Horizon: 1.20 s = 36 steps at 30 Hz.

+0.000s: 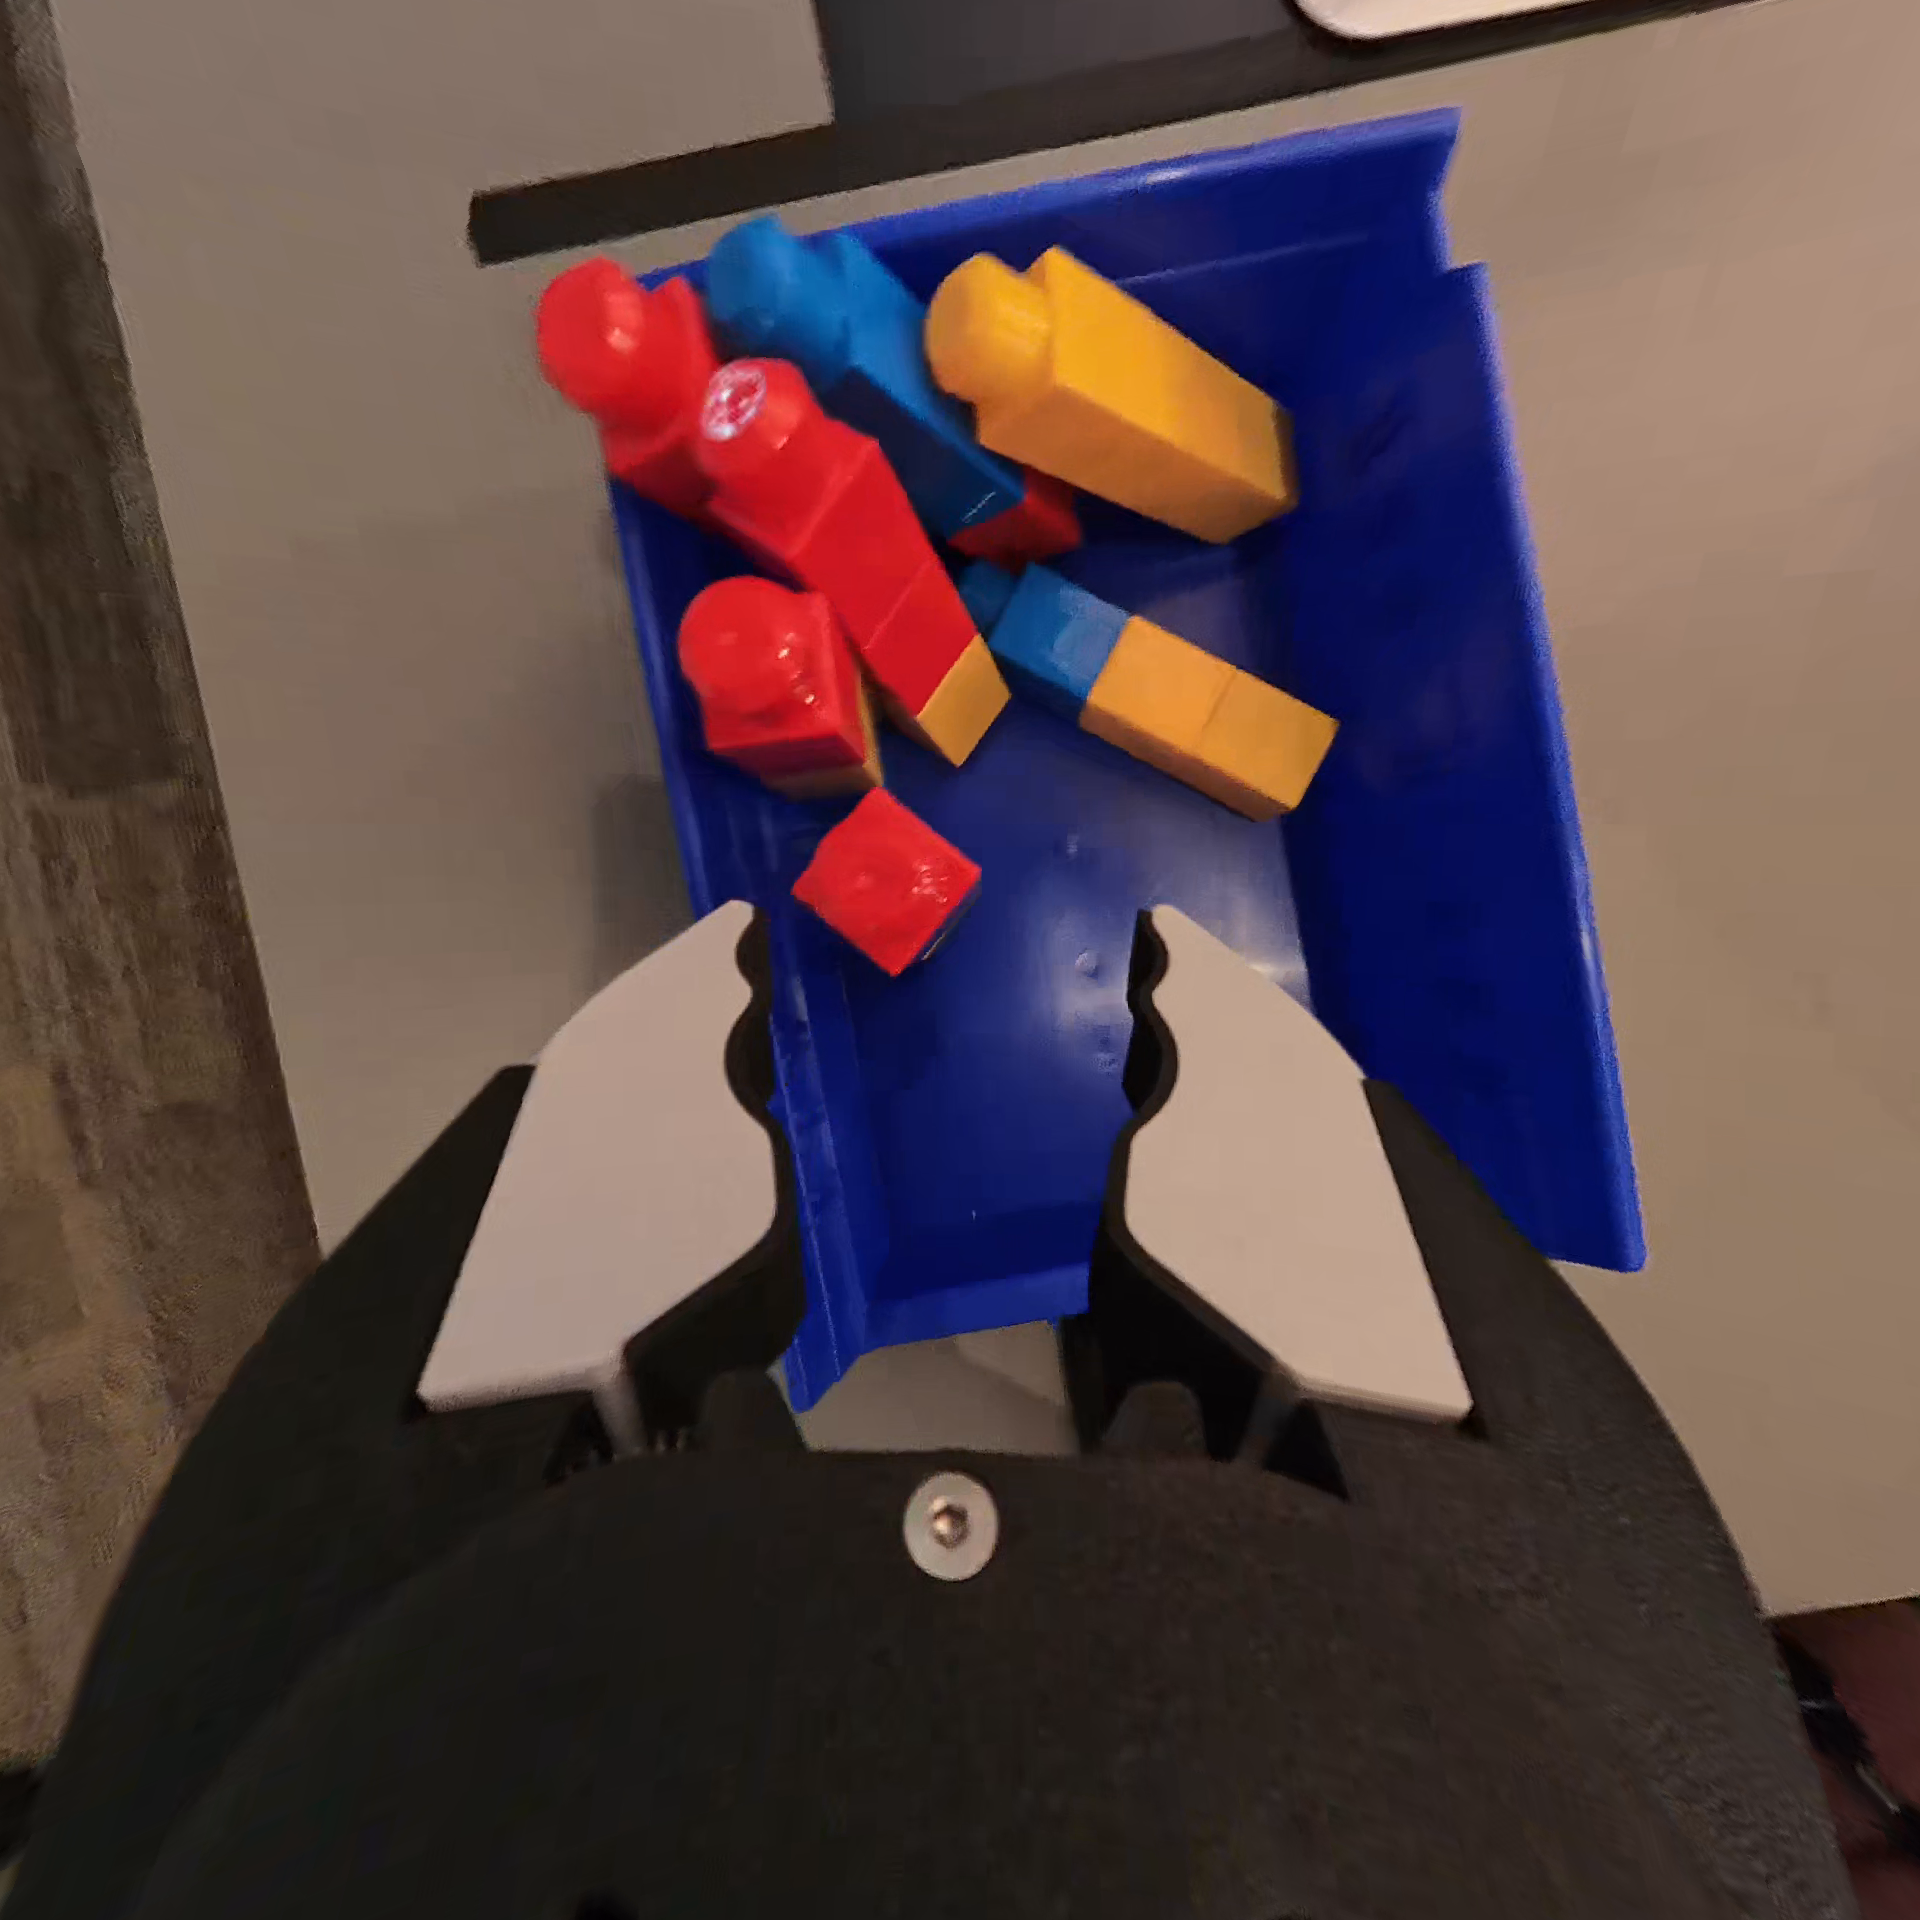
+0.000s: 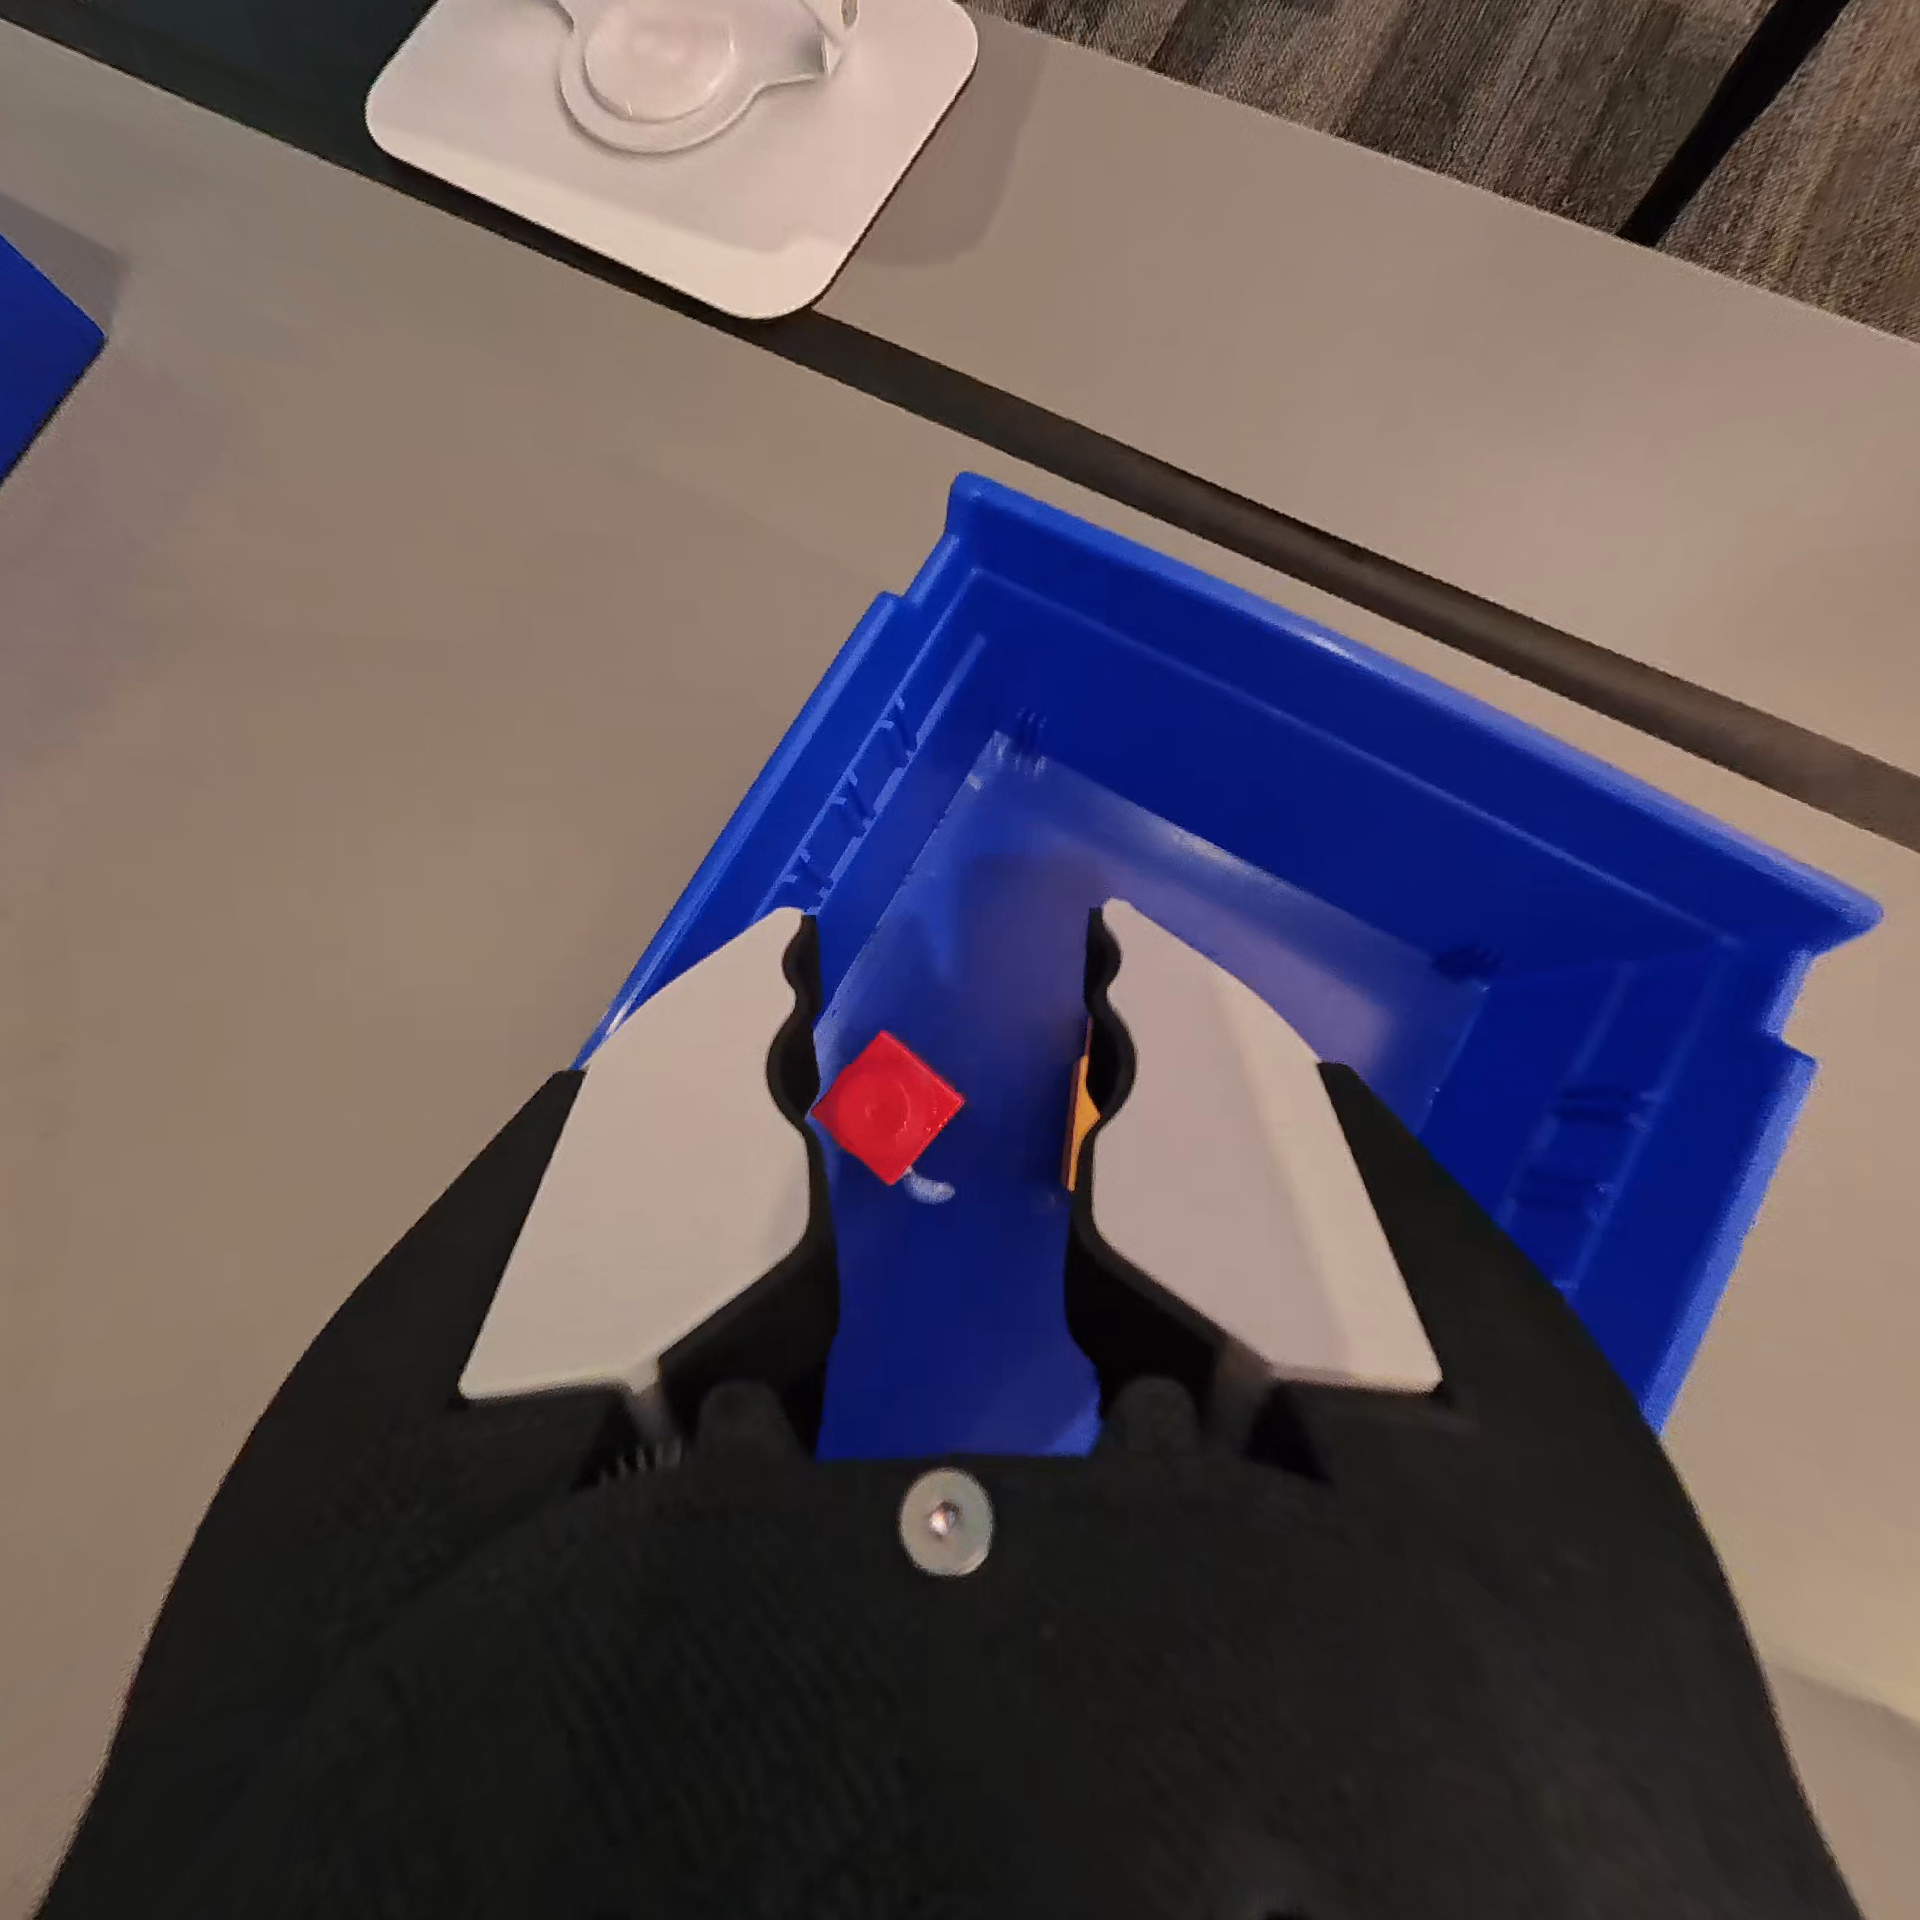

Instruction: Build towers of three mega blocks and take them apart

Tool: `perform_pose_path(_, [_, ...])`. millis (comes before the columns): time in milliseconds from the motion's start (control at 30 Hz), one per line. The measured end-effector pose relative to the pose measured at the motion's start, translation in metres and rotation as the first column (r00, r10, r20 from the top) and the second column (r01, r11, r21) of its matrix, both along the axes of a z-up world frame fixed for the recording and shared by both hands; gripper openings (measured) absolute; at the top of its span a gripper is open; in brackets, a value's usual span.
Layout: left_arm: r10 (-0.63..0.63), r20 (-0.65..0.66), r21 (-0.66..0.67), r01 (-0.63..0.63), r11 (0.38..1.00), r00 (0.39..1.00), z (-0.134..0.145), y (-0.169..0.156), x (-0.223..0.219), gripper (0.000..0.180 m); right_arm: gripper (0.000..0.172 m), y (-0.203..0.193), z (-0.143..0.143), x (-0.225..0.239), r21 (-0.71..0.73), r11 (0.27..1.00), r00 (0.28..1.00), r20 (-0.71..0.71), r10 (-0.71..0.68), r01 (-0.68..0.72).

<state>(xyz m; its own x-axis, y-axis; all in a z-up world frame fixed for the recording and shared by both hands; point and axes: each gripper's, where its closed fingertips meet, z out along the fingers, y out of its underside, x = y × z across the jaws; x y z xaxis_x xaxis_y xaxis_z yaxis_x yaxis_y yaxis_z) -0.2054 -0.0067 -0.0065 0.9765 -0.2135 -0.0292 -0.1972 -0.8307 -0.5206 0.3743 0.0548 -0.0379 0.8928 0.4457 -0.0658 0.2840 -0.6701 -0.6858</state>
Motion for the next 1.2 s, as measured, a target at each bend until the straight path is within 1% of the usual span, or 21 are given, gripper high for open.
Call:
perform_pose_path(33, [0.017,-0.007,-0.014,-0.017,1.000,1.000,-0.003,-0.001,-0.005,0.070,0.050,0.000,-0.001,0.001,-0.003,1.000,1.000,-0.001,0.001,-0.001])
perform_pose_path(100, [0.006,-0.034,-0.045,-0.008,0.999,0.999,-0.012,-0.001,-0.012,0.074,0.051,-0.001,-0.004,0.002,-0.016,1.000,1.000,0.003,0.002,-0.002])
perform_pose_path(200, [-0.078,-0.035,-0.078,0.075,0.994,0.996,-0.024,0.002,-0.011,0.077,0.051,-0.002,-0.011,0.005,-0.038,0.999,1.000,0.027,0.008,-0.007])
perform_pose_path(333, [-0.174,-0.042,-0.088,0.169,0.982,0.984,-0.037,0.008,-0.008,0.074,0.051,-0.002,-0.013,0.003,-0.042,0.999,0.999,0.044,0.028,-0.026])
perform_pose_path(433, [-0.188,-0.070,-0.123,0.178,0.976,0.980,-0.047,0.009,-0.014,0.073,0.051,-0.001,-0.013,-0.002,-0.032,0.998,0.998,0.042,0.048,-0.046])
perform_pose_path(600, [-0.196,-0.033,-0.140,0.189,0.972,0.980,-0.059,0.013,-0.018,0.063,0.051,-0.001,-0.014,-0.005,-0.033,0.998,0.997,0.052,0.064,-0.062])
perform_pose_path(700, [-0.216,-0.006,-0.193,0.210,0.958,0.976,-0.069,0.008,-0.017,0.046,0.051,-0.001,-0.016,-0.005,-0.038,0.997,0.996,0.055,0.066,-0.064])
perform_pose_path(867, [-0.253,0.034,-0.213,0.255,0.943,0.967,-0.069,0.002,-0.008,0.044,0.051,-0.001,-0.015,-0.002,-0.031,0.998,0.997,0.055,0.057,-0.056])
perform_pose_path(967, [-0.278,0.025,-0.197,0.277,0.940,0.960,-0.056,-0.007,-0.004,0.044,0.049,0.001,-0.004,-0.001,0.015,0.999,0.997,0.054,0.047,-0.048])
perform_pose_path(1033, [-0.290,0.019,-0.129,0.290,0.948,0.957,-0.033,-0.012,0.005,0.044,0.048,0.003,0.013,-0.004,0.088,0.995,0.998,0.050,0.040,-0.044])
perform_pose_path(1100, [-0.331,0.013,-0.009,0.331,0.943,0.943,-0.002,-0.020,0.022,0.044,0.048,0.004,0.040,-0.015,0.198,0.979,0.998,0.045,0.039,-0.047])
perform_pose_path(1133, [-0.367,0.017,0.062,0.366,0.929,0.930,0.016,-0.025,0.035,0.043,0.048,0.002,0.055,-0.026,0.256,0.965,0.998,0.026,0.059,-0.064])
perform_pose_path(1167, [-0.416,0.029,0.128,0.410,0.903,0.909,0.032,-0.032,0.051,0.043,0.047,-0.003,0.070,-0.045,0.308,0.946,0.994,-0.009,0.112,-0.103])
perform_pose_path(1200, [-0.471,0.038,0.189,0.457,0.869,0.881,0.047,-0.040,0.068,0.043,0.047,-0.012,0.084,-0.069,0.349,0.923,0.980,-0.050,0.194,-0.164])
